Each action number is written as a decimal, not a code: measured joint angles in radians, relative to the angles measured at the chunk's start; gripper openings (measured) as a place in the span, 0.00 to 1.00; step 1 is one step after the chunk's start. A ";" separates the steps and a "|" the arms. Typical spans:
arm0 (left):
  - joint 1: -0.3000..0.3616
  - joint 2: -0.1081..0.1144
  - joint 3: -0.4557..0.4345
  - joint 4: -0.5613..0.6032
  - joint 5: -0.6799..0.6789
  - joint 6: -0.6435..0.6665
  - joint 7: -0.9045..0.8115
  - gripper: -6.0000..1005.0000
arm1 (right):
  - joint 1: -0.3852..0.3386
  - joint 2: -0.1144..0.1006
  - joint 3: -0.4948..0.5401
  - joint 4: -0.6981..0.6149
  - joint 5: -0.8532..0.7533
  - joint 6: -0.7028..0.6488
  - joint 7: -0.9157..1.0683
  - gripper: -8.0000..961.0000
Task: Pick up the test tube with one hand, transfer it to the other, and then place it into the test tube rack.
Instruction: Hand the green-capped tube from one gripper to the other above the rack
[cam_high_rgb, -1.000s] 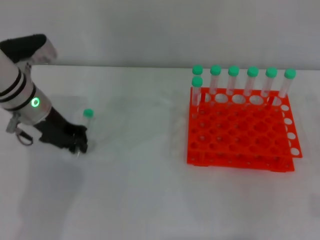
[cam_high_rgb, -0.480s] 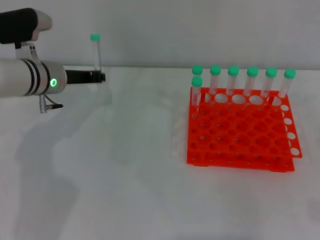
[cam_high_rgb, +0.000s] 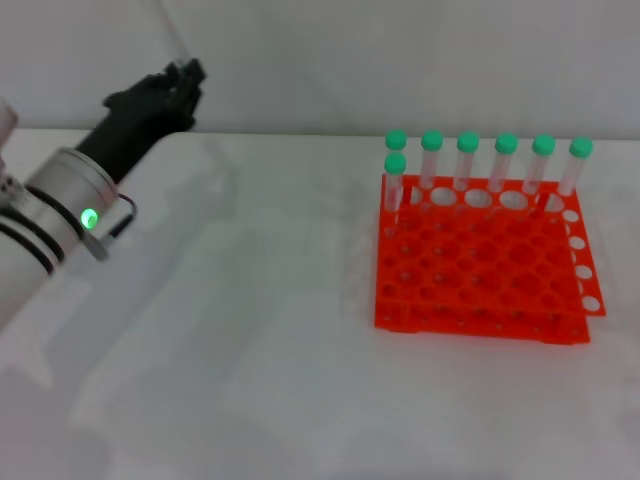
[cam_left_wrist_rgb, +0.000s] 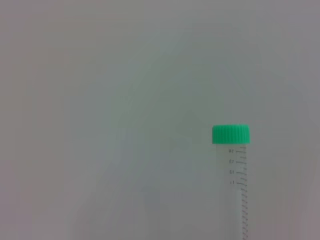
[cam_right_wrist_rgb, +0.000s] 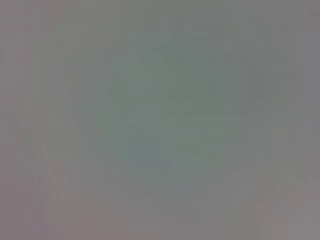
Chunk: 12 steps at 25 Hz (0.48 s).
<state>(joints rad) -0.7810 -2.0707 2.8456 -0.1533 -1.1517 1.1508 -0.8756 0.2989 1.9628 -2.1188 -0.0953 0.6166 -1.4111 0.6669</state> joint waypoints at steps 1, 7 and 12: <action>0.009 -0.001 0.000 0.019 -0.001 0.031 0.023 0.20 | 0.003 -0.008 -0.009 -0.001 -0.024 -0.017 0.024 0.88; 0.069 -0.012 0.000 0.254 0.094 0.170 0.290 0.20 | 0.050 -0.069 -0.020 0.001 -0.249 -0.161 0.135 0.88; 0.072 -0.018 0.000 0.358 0.226 0.152 0.394 0.20 | 0.145 -0.144 -0.018 0.003 -0.498 -0.236 0.246 0.88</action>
<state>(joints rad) -0.7092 -2.0883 2.8453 0.2045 -0.9256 1.3024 -0.4820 0.4440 1.8192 -2.1373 -0.0920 0.1187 -1.6466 0.9128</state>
